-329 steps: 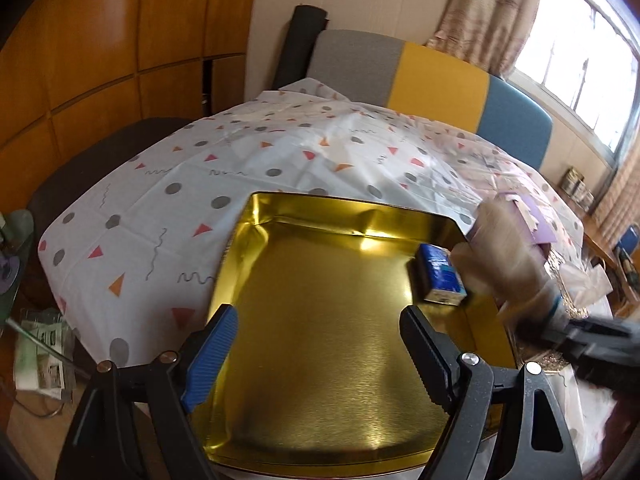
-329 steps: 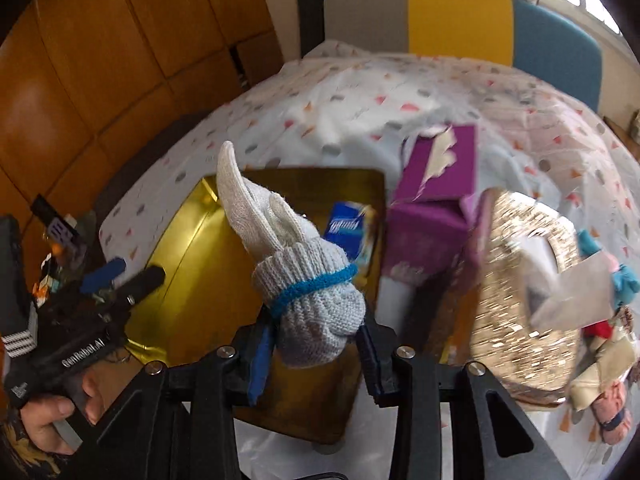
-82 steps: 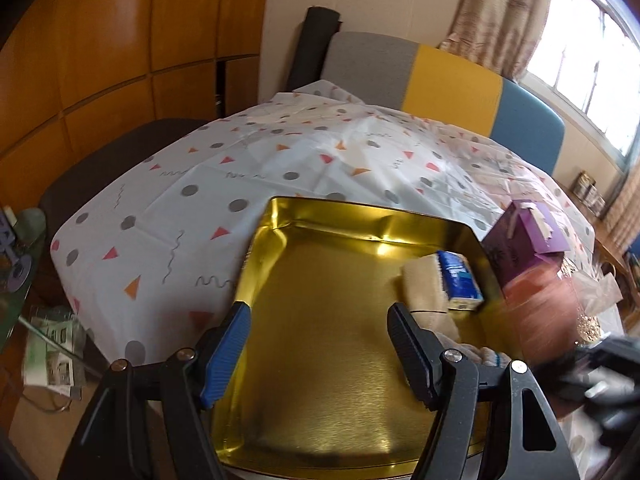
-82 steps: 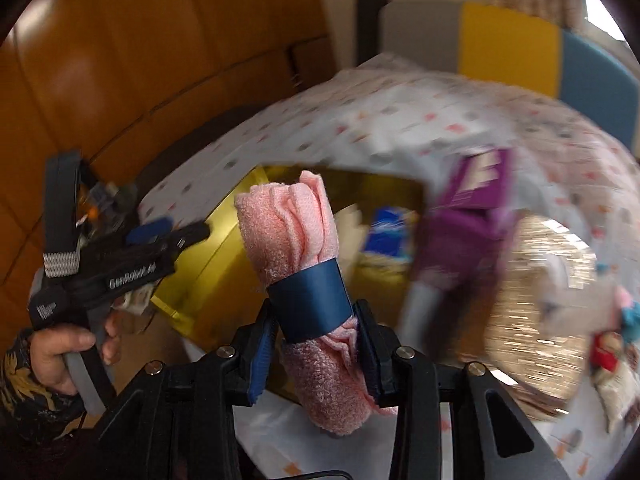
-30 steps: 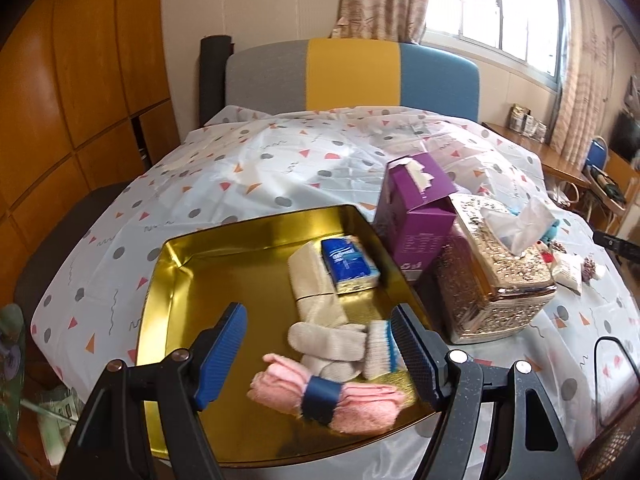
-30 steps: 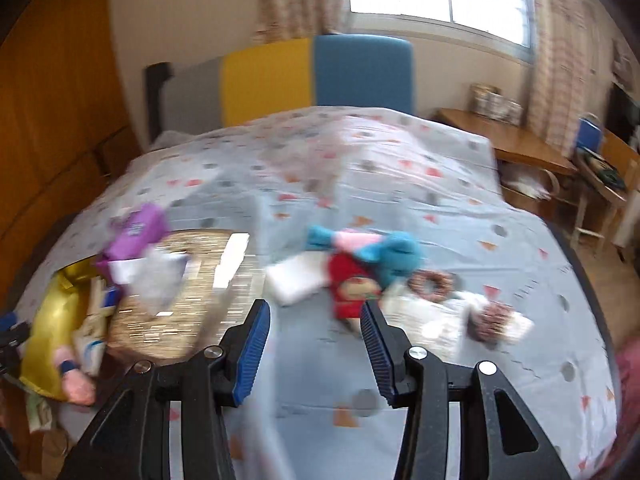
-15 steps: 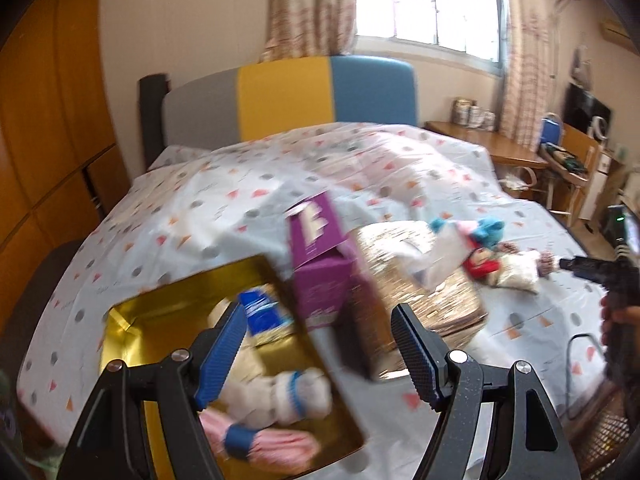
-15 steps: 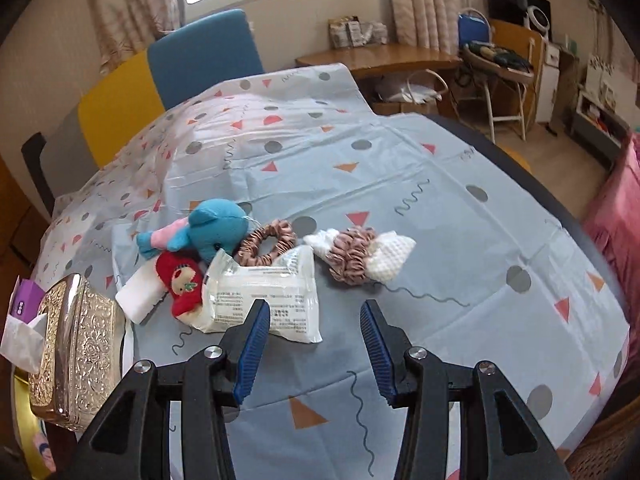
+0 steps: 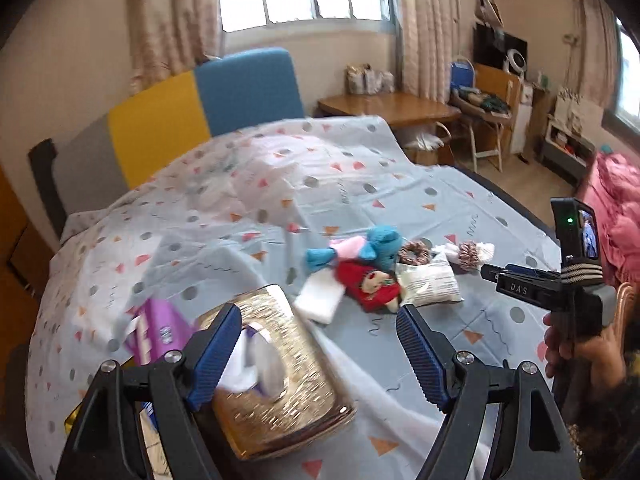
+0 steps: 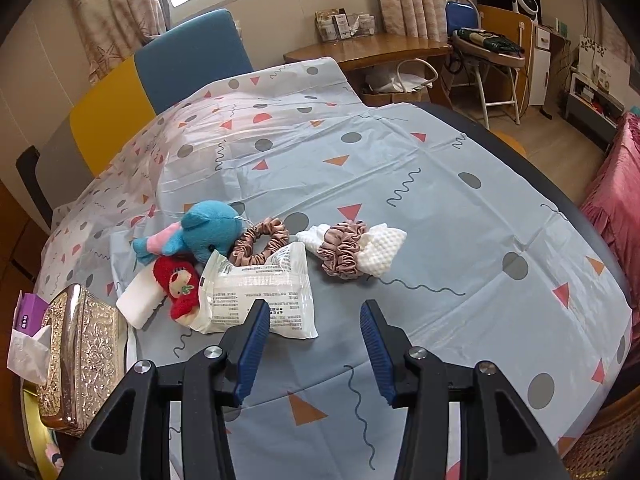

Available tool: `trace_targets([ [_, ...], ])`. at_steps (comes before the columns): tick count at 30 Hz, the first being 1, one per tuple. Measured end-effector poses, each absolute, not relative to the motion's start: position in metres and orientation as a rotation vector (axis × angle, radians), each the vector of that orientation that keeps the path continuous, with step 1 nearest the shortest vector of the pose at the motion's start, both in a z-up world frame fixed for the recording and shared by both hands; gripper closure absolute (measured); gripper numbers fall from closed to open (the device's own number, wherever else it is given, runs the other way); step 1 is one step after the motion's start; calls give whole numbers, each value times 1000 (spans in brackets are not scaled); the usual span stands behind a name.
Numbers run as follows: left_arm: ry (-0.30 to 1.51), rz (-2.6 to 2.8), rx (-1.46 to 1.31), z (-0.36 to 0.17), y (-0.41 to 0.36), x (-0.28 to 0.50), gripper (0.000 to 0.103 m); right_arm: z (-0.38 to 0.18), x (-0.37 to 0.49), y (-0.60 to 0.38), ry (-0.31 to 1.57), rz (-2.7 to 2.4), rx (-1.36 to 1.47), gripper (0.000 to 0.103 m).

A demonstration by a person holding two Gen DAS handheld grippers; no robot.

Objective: Organize soft objects
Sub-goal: 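Move both grippers back over the remaining plush toys and scrunchies, then grasp blue plush elephant with left gripper while right grasps scrunchie-wrapped white cloth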

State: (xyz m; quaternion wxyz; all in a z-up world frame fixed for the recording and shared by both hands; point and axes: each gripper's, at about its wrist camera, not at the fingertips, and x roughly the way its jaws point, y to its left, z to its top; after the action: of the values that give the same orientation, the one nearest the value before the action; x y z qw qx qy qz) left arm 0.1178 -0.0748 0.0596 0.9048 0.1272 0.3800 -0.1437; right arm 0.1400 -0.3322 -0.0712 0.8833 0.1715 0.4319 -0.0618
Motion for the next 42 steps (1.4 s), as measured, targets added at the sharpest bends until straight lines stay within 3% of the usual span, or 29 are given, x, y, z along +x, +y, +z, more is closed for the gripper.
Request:
trace_targets([
  [7, 930, -294, 342, 19, -130, 185, 22, -70, 135, -352, 888, -158, 468, 56],
  [17, 962, -327, 530, -47, -200, 250, 18, -80, 136, -369, 928, -146, 595, 55],
  [25, 1031, -302, 521, -88, -227, 302, 19, -83, 137, -370, 939, -123, 628, 55],
  [26, 1042, -293, 513, -94, -227, 307, 21, -84, 137, -370, 944, -124, 630, 55],
  [28, 1091, -321, 446, -101, -223, 313, 47, -86, 138, -371, 949, -118, 642, 55],
  [32, 1064, -339, 380, -95, -213, 312, 60, -90, 140, -369, 963, -109, 644, 55],
  [42, 939, -391, 240, -36, -190, 284, 61, -102, 138, -382, 983, -161, 698, 56],
])
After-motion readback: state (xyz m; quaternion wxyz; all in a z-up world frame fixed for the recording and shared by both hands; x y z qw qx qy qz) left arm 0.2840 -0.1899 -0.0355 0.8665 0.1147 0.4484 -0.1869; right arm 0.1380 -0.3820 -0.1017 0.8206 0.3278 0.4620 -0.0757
